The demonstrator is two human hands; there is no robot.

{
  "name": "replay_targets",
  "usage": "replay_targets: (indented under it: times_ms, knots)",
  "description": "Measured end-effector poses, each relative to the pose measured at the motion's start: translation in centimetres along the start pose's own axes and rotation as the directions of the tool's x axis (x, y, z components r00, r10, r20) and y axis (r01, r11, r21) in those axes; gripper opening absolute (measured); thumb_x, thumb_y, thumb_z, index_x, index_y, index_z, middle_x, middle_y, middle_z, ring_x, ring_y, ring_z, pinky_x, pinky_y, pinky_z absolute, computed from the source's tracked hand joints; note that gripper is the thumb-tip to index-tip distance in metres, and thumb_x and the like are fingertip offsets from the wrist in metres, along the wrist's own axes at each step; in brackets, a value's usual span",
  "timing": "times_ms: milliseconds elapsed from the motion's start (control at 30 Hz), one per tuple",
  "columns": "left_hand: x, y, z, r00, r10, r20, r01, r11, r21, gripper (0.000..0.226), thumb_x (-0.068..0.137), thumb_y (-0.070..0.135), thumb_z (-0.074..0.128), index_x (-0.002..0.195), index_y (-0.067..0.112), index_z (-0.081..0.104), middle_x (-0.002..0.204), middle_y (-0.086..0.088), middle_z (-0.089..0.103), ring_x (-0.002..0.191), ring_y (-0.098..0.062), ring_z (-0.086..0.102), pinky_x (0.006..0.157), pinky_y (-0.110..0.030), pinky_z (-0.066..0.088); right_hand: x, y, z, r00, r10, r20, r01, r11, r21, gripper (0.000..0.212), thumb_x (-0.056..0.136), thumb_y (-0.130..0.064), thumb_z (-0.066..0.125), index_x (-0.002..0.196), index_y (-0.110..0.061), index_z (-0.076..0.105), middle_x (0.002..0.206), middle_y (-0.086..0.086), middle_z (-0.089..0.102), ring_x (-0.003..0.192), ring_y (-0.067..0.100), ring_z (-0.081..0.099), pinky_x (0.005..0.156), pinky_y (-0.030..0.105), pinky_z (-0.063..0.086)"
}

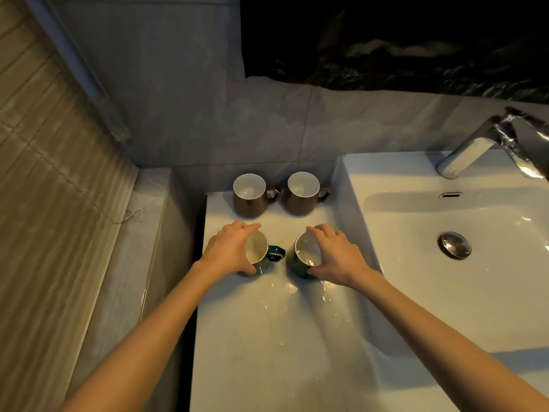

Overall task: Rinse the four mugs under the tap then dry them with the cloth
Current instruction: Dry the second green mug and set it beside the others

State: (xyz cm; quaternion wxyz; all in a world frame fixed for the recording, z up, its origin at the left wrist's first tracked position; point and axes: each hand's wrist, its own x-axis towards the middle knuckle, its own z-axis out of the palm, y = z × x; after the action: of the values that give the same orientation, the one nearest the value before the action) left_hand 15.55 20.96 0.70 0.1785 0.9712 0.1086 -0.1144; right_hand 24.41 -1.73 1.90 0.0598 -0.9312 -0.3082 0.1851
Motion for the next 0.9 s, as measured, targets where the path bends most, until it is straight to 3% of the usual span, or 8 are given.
replay_targets:
  times_ms: [133, 367, 533, 633, 900]
  knots:
    - [2.0, 0.0, -0.3, 0.99, -0.135, -0.05, 0.132, 0.99, -0.053, 0.103, 0.052, 0.04, 0.088, 0.139, 0.024, 0.036, 0.135, -0.001, 0.047, 0.121, -0.025, 0.047, 0.092, -0.039, 0.047, 3.1, 0.2, -1.3, 0.999, -0.035, 0.005, 0.035, 0.998, -0.044, 0.094, 0.074, -0.037, 0.076, 0.15, -0.026, 0.022, 0.149, -0.004, 0.028, 0.126, 0.029, 0.039, 0.088, 0.042, 0.048]
    - [3.9, 0.0, -0.2, 0.979, -0.187, -0.085, 0.178, 0.978, -0.105, 0.096, 0.054, 0.042, 0.088, 0.132, 0.023, 0.037, 0.132, 0.0, 0.05, 0.118, -0.022, 0.048, 0.089, -0.037, 0.047, 6.5, 0.7, -2.2, 0.998, -0.06, 0.022, 0.061, 0.997, -0.048, 0.097, 0.073, -0.035, 0.08, 0.151, -0.025, 0.021, 0.149, -0.003, 0.029, 0.128, 0.028, 0.039, 0.09, 0.042, 0.048]
    - [4.7, 0.1, -0.4, 0.976, -0.182, -0.116, 0.169, 0.979, -0.112, 0.095, 0.055, 0.039, 0.088, 0.135, 0.023, 0.039, 0.132, 0.0, 0.037, 0.118, -0.024, 0.044, 0.086, -0.039, 0.049, 7.6, 1.1, -2.3, 0.997, -0.07, 0.03, 0.071, 0.997, -0.025, 0.097, 0.072, -0.035, 0.081, 0.149, -0.027, 0.024, 0.149, -0.004, 0.028, 0.128, 0.027, 0.038, 0.09, 0.042, 0.05]
    - [4.8, -0.1, -0.2, 0.977, -0.158, -0.144, 0.141, 0.983, -0.121, 0.097, 0.055, 0.038, 0.089, 0.136, 0.023, 0.04, 0.128, 0.0, 0.027, 0.116, -0.022, 0.042, 0.084, -0.036, 0.05, 7.9, 1.4, -2.4, 0.994, -0.111, -0.003, 0.111, 0.993, -0.027, 0.094, 0.07, -0.032, 0.083, 0.147, -0.026, 0.03, 0.143, -0.004, 0.027, 0.125, 0.024, 0.033, 0.082, 0.037, 0.051]
    - [4.4, -0.1, 0.0, 0.975, -0.145, -0.167, 0.11, 0.973, -0.201, 0.099, 0.056, 0.035, 0.089, 0.14, 0.022, 0.038, 0.129, 0.0, 0.031, 0.117, -0.022, 0.043, 0.093, -0.036, 0.049, 8.1, 1.6, -2.3, 0.99, -0.142, -0.012, 0.142, 0.989, -0.032, 0.096, 0.069, -0.029, 0.084, 0.149, -0.022, 0.031, 0.142, -0.003, 0.03, 0.127, 0.023, 0.028, 0.087, 0.034, 0.05]
